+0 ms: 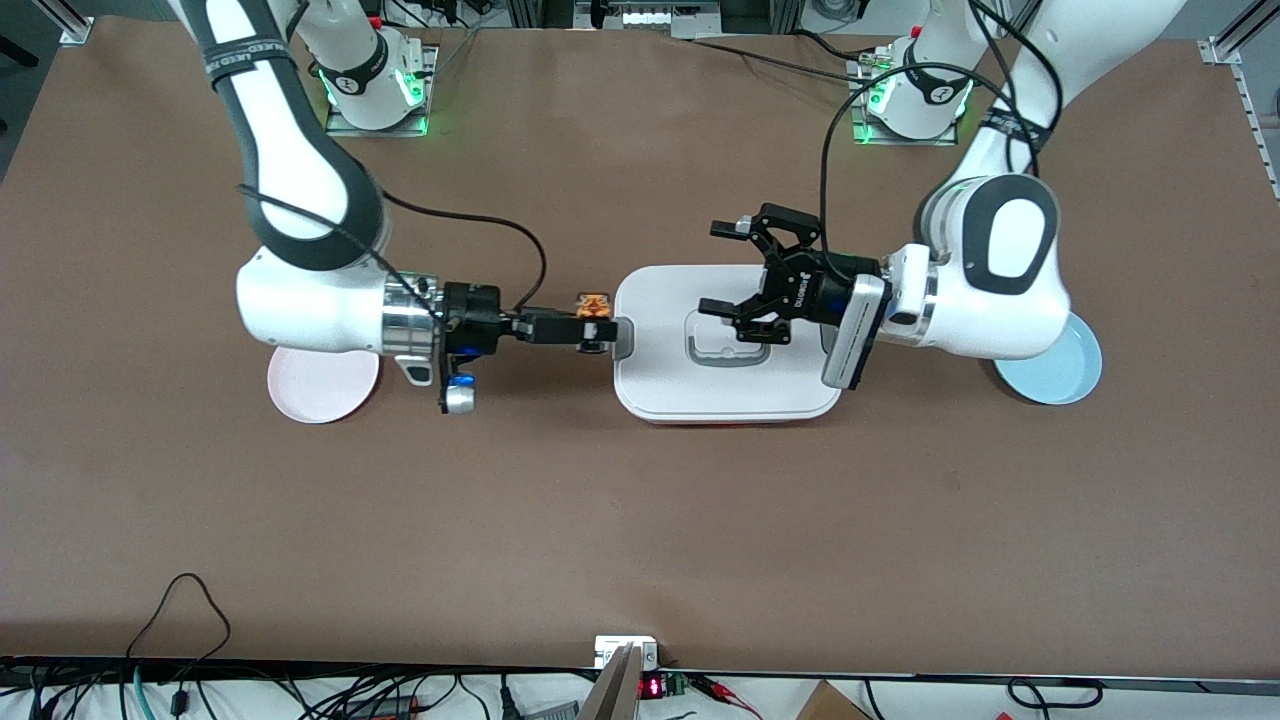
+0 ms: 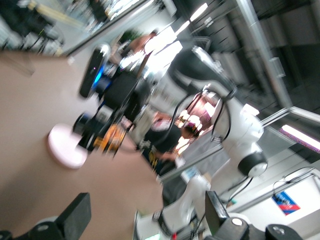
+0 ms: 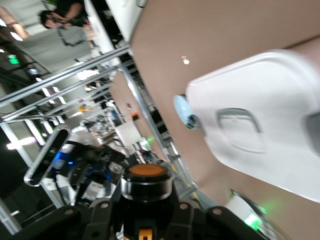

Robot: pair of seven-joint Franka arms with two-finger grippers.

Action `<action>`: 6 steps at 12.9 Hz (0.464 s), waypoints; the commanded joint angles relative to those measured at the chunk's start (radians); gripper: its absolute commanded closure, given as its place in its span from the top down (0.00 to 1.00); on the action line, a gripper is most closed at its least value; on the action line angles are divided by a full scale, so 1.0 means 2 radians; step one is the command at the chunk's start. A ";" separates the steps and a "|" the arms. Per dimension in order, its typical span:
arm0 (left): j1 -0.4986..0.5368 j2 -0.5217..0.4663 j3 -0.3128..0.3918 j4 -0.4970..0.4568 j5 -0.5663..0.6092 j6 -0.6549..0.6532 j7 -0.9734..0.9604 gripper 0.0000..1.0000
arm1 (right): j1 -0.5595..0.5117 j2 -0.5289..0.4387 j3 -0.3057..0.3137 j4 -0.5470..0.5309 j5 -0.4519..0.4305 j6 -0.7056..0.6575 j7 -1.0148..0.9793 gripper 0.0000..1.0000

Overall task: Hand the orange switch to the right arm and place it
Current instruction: 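Pull the switch away with the right gripper while the left gripper opens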

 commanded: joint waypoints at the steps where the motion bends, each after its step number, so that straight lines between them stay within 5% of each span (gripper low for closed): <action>1: 0.005 -0.017 0.000 0.018 0.090 -0.003 -0.093 1.00 | -0.047 -0.003 0.005 0.017 -0.085 -0.073 0.032 0.00; 6: 0.014 -0.013 0.003 0.097 0.313 -0.100 -0.292 1.00 | -0.130 -0.003 0.004 0.078 -0.219 -0.224 0.046 0.00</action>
